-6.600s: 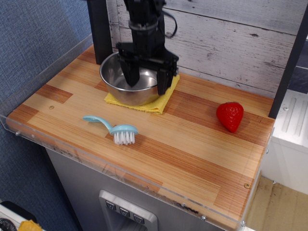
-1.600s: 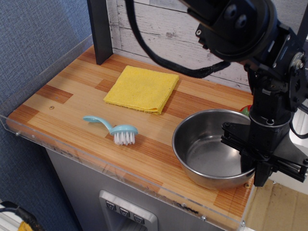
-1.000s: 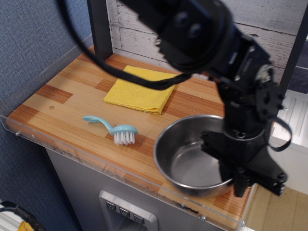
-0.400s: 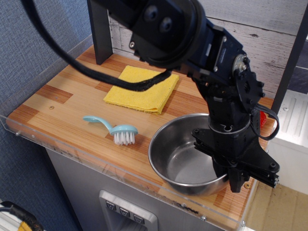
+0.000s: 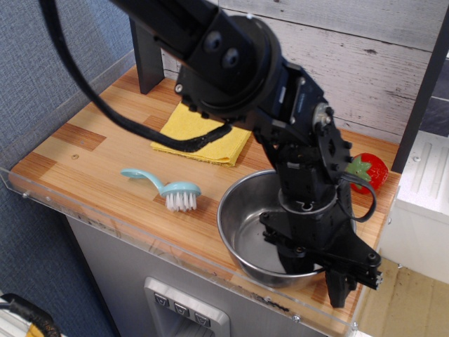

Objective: Pick up the pot and place it on the right of the blue brush

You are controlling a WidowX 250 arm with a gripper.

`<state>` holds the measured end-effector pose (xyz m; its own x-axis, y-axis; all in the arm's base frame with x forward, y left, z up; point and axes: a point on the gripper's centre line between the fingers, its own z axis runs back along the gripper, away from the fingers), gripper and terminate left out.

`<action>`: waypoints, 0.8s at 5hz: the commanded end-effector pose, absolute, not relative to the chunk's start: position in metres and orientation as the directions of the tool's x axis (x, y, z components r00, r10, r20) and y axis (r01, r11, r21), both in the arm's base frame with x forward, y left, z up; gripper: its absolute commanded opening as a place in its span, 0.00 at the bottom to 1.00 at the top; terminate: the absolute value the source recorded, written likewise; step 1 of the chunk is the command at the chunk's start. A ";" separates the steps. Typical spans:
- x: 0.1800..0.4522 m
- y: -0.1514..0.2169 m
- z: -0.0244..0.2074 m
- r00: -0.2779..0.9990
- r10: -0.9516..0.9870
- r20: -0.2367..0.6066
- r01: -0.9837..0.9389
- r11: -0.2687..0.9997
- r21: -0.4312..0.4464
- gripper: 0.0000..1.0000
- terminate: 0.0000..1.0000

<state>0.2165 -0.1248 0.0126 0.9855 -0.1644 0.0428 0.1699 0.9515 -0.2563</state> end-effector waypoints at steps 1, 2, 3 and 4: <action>0.217 -0.117 0.082 0.976 -0.125 0.177 0.161 0.966 -0.201 1.00 0.00; 0.220 -0.107 0.132 0.959 -0.103 0.264 0.143 0.980 -0.135 1.00 0.00; 0.216 -0.100 0.182 0.958 -0.077 0.276 0.084 0.996 -0.012 1.00 0.00; 0.212 -0.089 0.205 0.983 -0.021 0.183 0.004 0.995 0.098 1.00 1.00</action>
